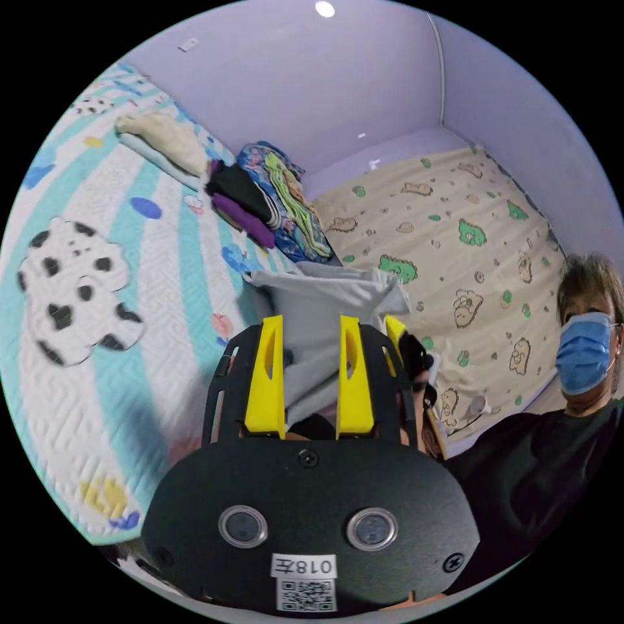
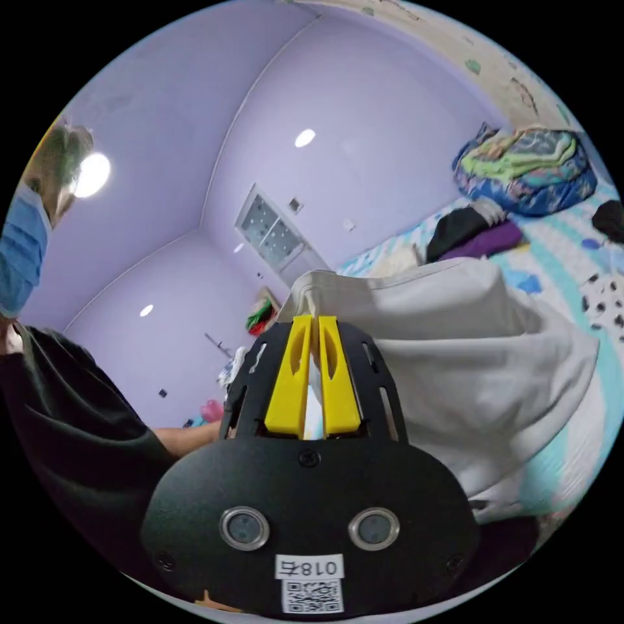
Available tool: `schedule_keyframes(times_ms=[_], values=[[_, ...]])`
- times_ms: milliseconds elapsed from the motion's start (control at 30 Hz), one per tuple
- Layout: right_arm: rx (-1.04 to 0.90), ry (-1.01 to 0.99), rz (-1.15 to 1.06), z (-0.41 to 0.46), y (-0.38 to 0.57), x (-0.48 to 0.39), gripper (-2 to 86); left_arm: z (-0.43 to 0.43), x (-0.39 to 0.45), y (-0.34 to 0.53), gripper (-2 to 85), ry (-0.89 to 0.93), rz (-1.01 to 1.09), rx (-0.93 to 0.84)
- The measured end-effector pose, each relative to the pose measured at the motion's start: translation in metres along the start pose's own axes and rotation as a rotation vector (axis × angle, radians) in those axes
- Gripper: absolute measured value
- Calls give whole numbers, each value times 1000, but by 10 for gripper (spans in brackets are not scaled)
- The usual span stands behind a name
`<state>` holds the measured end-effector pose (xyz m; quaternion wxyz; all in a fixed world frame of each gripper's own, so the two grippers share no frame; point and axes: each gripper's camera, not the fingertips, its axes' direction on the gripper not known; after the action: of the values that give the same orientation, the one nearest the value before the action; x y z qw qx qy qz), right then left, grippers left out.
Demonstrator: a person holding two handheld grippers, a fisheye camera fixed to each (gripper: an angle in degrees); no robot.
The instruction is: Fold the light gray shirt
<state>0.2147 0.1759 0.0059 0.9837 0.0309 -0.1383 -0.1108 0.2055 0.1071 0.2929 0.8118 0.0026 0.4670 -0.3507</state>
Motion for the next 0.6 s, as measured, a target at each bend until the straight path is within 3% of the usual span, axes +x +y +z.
schedule_keyframes(times_ms=[133,233,500,600], values=[[-302,-48,61,68,42,-7,82,-71,-33,51,124,-177,-124,14],[-290,29,26,68,46,-13,91,-99,-45,87,125,-236,-195,-2],[-357,517,-210,99,-8,4,106,-99,30,121,136,-431,69,-105],[-473,477,-209,133,-22,24,113,-87,53,137,146,-461,139,-187]])
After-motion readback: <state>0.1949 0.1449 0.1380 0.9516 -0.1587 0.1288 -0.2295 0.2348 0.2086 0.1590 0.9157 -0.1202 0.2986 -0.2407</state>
